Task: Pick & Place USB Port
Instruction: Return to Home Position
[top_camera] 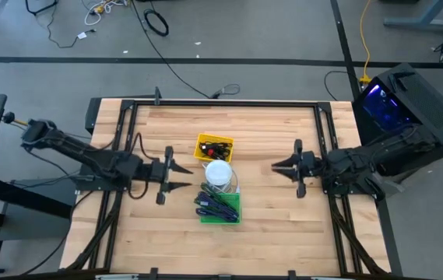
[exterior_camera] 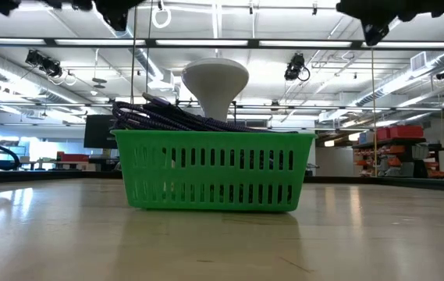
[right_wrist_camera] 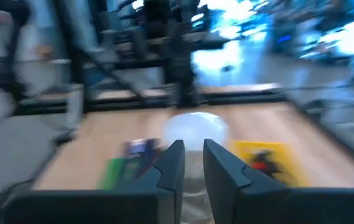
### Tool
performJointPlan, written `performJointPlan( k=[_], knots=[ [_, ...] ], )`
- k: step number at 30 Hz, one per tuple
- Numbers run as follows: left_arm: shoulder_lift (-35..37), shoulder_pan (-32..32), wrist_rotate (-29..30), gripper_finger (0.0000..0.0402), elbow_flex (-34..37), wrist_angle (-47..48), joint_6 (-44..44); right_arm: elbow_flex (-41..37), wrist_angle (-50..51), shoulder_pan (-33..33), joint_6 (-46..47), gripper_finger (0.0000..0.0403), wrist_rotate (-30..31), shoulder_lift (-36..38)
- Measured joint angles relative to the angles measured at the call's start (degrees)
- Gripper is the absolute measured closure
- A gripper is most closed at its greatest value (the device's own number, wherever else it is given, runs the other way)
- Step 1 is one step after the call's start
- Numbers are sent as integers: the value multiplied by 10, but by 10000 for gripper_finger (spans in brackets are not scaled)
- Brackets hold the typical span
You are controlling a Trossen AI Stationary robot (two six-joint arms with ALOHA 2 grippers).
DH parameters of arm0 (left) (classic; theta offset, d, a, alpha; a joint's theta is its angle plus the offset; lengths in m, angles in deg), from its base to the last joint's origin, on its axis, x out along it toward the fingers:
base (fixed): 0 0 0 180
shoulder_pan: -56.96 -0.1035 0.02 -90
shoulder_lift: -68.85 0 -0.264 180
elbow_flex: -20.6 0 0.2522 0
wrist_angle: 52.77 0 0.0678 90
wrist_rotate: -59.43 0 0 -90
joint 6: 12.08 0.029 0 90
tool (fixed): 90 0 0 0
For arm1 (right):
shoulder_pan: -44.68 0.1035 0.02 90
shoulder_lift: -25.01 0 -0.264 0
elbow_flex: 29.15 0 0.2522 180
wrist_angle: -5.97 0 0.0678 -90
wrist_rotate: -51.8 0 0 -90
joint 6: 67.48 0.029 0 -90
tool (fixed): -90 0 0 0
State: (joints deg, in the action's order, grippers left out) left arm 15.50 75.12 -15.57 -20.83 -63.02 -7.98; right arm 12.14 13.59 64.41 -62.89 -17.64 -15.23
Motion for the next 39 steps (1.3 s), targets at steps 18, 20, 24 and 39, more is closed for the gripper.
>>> performJointPlan(
  k=[18, 20, 24, 39],
  knots=[
    [59, -193, -253, 236, 260, -296, -140, -169, -200, -24, 10, 341, 81, 45],
    [59, -194, -252, 236, 268, -295, -139, -179, -202, -39, 7, 341, 79, 45],
    [59, -205, -238, 236, 272, -269, -141, -192, -218, -78, 5, 341, 26, 45],
    [58, -225, -258, 236, 272, -263, -130, -266, -307, -161, 0, 341, -65, 37]
  ],
)
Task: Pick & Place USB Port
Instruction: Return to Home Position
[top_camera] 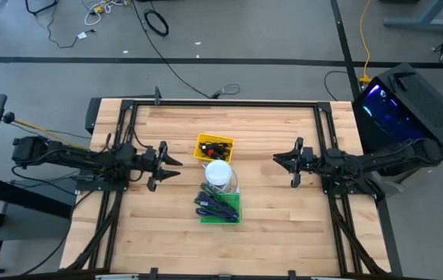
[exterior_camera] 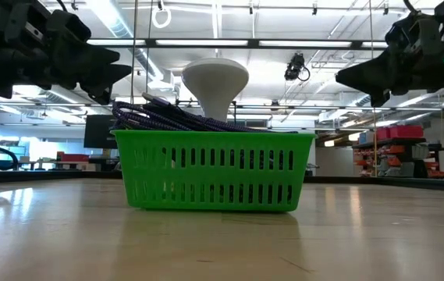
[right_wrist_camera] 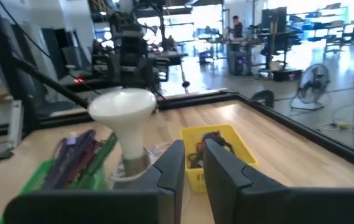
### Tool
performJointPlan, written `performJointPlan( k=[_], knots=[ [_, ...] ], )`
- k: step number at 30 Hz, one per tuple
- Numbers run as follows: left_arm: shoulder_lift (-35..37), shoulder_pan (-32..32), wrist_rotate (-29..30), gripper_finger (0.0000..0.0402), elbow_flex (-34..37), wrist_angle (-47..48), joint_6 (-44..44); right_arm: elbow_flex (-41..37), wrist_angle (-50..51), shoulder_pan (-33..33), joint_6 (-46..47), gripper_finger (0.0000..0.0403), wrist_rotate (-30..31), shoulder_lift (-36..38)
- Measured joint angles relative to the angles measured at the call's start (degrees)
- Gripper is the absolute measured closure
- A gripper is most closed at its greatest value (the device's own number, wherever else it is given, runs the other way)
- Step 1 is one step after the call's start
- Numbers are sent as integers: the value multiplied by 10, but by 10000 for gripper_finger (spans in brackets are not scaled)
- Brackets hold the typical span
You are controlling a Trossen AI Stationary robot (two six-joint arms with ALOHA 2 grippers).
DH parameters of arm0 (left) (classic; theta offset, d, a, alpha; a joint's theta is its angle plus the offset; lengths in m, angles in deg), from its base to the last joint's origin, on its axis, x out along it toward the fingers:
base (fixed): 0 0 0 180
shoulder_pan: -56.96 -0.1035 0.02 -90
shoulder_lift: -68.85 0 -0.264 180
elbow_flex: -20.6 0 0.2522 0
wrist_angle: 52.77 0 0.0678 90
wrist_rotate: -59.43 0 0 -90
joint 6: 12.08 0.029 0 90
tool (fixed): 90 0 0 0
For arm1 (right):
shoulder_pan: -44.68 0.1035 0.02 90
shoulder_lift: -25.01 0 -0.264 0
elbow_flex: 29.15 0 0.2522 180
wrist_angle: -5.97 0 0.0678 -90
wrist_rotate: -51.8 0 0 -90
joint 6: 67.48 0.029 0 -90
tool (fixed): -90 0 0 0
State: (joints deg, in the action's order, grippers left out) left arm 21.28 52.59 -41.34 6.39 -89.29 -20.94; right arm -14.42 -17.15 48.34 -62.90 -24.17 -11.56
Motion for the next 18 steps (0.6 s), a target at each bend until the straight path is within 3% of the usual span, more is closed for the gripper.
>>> performJointPlan(
  k=[7, 18],
  knots=[
    [0, 1, 4, 236, 0, 0, 17, 0, 5, 0, 55, 341, 16, 0],
    [0, 1, 4, 236, 0, 0, 16, 0, 5, 0, 55, 341, 15, 0]
  ],
)
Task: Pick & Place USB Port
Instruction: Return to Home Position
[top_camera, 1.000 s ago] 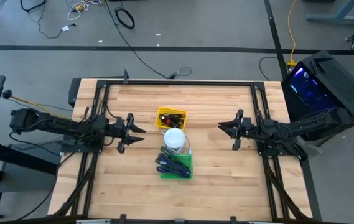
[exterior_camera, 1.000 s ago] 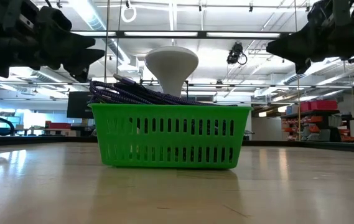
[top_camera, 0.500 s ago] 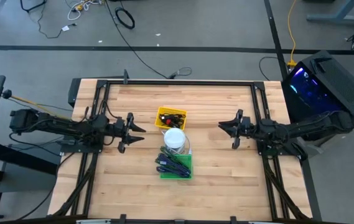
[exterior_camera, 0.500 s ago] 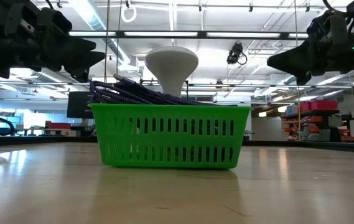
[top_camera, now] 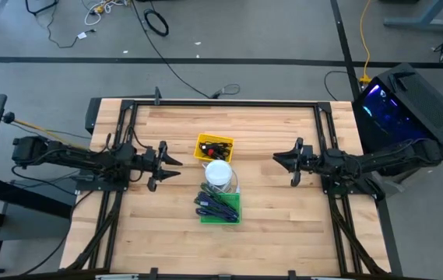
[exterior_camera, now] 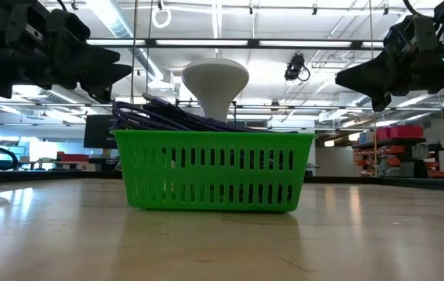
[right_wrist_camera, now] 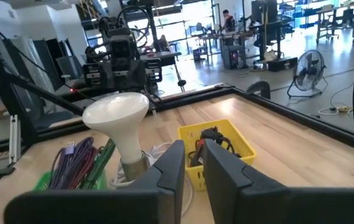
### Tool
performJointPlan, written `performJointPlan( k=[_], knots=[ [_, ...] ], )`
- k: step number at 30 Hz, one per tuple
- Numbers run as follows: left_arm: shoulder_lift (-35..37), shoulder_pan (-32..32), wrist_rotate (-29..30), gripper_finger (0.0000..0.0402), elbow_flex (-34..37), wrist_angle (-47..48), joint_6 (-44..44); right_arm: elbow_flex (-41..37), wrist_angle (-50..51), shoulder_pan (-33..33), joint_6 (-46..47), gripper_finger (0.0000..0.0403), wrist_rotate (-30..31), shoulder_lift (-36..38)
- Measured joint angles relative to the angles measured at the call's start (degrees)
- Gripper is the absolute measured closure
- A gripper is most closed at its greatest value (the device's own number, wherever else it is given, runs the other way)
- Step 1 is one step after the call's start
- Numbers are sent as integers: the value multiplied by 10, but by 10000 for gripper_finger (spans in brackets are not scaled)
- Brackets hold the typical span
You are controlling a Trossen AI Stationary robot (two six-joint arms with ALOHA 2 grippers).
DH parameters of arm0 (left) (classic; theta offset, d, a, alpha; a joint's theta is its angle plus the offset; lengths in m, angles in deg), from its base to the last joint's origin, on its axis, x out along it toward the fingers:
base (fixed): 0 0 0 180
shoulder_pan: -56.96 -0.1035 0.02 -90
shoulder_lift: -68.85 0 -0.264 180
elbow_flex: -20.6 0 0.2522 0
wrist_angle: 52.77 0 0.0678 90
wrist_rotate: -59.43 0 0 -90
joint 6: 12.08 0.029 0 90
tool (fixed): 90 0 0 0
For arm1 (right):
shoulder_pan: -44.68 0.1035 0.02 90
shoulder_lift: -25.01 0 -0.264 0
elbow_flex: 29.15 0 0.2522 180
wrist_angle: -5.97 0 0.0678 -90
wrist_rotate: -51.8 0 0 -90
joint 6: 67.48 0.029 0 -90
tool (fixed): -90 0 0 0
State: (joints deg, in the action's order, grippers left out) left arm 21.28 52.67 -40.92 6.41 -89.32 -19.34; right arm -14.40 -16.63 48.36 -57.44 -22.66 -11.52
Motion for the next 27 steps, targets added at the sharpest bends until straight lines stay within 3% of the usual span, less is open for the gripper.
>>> performJointPlan(
  k=[4, 9, 27],
  knots=[
    [5, 2, 1, 236, 0, 11, 0, 0, 11, 0, 0, 341, 0, 5],
    [65, 3, 2, 236, 0, 23, 0, 0, 16, 0, 0, 341, 0, 66],
    [326, 3, 2, 236, 0, 21, 0, 0, 17, 0, 0, 341, 0, 283]
  ],
)
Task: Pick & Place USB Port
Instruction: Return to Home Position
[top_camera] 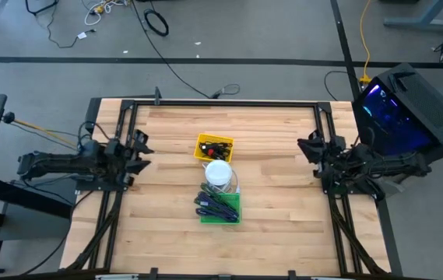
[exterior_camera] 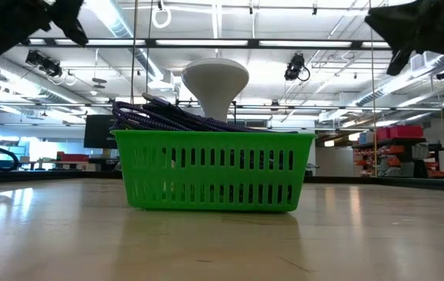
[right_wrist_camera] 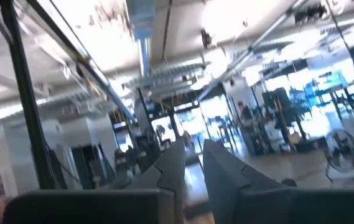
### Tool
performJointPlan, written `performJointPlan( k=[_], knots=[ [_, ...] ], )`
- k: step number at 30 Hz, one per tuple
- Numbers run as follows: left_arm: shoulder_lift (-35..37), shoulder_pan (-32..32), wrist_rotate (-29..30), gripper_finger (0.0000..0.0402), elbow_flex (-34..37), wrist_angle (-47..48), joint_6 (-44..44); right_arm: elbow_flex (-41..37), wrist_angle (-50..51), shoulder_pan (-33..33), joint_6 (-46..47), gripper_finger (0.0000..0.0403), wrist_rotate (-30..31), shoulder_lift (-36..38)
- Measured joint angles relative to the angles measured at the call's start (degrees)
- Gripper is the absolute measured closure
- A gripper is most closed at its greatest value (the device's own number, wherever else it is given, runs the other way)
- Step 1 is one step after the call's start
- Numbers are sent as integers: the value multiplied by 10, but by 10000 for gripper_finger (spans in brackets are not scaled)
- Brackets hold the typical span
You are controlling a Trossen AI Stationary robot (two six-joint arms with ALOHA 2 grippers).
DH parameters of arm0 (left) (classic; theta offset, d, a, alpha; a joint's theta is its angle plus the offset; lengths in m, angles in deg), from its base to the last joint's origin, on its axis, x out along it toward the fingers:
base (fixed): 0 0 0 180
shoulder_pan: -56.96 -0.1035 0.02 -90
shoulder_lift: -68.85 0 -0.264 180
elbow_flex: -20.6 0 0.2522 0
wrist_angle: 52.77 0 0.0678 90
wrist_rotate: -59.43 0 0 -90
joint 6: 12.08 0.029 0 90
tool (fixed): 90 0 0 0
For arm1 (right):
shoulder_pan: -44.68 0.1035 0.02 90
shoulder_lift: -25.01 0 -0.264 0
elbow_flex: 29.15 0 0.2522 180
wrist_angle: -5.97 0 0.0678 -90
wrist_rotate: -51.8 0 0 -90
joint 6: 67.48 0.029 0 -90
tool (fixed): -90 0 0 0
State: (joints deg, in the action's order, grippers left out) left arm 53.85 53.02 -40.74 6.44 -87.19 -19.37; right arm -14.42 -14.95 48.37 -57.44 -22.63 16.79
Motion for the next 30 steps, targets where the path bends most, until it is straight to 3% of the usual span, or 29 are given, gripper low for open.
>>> performJointPlan(
  k=[7, 13, 17, 30],
  knots=[
    [83, 0, 0, 236, 0, 1, 0, 0, 0, 0, 0, 341, 0, 82],
    [150, 0, 0, 236, 0, 1, 0, 0, -41, 0, 0, 341, 0, 82],
    [150, 0, -2, 236, 0, -34, 0, -1, -38, -2, 0, 341, 0, 82],
    [149, -1, -2, 236, 0, -24, 0, -1, -10, -2, -1, 341, 0, 80]
  ],
)
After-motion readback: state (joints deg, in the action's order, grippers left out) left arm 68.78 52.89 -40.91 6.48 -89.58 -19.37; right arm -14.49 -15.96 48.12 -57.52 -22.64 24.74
